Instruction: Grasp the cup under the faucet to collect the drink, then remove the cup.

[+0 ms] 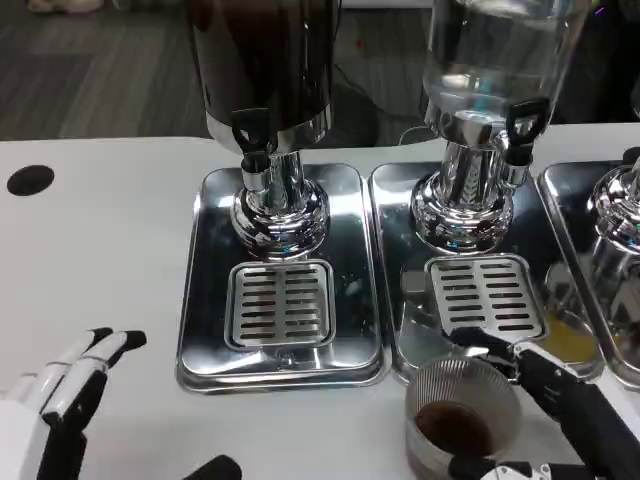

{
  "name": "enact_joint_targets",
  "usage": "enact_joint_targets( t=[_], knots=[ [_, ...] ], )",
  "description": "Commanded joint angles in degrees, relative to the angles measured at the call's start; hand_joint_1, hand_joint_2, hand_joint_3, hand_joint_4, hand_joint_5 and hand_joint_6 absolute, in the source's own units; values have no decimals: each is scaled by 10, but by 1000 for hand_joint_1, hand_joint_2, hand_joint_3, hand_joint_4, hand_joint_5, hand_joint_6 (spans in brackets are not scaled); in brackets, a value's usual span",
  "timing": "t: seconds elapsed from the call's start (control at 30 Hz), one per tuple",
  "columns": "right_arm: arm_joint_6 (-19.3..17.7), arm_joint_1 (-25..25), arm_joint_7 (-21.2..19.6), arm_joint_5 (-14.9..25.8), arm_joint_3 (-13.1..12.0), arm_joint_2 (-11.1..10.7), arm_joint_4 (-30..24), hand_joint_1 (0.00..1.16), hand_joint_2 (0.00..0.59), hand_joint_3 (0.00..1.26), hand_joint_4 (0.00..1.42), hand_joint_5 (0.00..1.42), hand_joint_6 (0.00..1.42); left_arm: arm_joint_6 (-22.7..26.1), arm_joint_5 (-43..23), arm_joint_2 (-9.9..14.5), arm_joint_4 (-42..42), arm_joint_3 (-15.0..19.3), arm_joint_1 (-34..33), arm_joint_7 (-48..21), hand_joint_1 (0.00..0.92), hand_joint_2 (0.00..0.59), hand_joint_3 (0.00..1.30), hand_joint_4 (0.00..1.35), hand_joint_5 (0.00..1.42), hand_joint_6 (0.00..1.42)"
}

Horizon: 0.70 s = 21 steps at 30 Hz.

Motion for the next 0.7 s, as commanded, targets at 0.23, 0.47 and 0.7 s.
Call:
enact_joint_targets(
  t=[0.23,0.47,0.7],
  knots=[
    [108,26,28,158,-51,-22,-160,427,497,272,161,149,66,-11,-13,2,28,-17,-21,-1,0,54,221,131,219,376],
    [166,18,-63,-76,-125,-63,-225,430,586,189,2,1,0,-26,6,17,58,-36,-50,0,0,84,183,76,120,296],
    [235,18,-203,-327,-130,-55,-230,492,585,83,0,0,0,-17,76,25,73,-50,-71,11,0,79,98,1,57,195]
  ],
)
